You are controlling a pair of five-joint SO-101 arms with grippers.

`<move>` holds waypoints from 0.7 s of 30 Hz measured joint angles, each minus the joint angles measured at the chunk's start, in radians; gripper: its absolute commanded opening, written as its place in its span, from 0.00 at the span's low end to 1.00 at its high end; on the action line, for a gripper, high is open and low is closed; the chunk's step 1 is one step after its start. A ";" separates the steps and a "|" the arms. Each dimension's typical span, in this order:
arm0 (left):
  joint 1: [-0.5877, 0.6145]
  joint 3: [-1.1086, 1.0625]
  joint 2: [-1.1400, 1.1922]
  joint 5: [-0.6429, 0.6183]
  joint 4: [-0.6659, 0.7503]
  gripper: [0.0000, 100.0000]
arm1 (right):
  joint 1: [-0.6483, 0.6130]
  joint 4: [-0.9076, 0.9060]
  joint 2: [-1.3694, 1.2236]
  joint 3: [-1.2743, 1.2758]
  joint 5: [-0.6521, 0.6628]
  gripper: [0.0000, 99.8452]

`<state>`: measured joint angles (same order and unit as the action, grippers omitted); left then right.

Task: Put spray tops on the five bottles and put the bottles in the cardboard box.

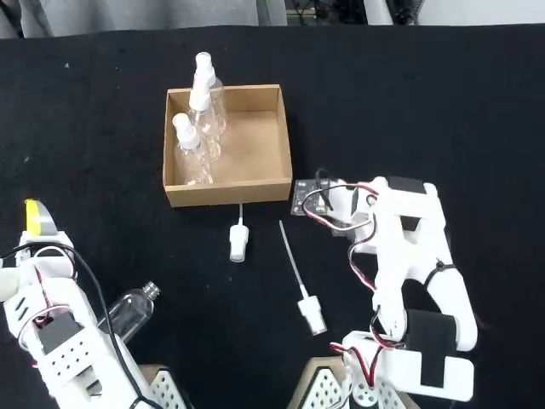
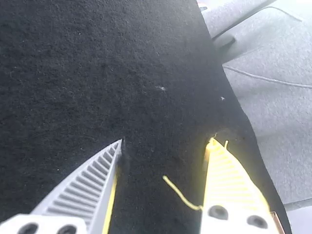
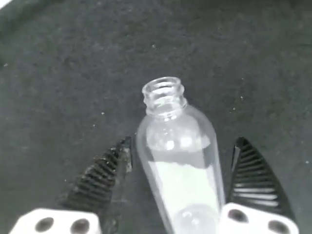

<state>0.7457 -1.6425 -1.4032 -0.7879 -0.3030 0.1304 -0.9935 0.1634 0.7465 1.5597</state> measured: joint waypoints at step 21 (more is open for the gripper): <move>-0.002 0.000 0.000 0.000 0.000 0.25 | 0.000 0.009 0.000 0.003 -0.021 0.06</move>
<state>0.7442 -1.6425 -1.4032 -0.7879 -0.3030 0.1304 -0.9843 0.1634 0.7495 1.5382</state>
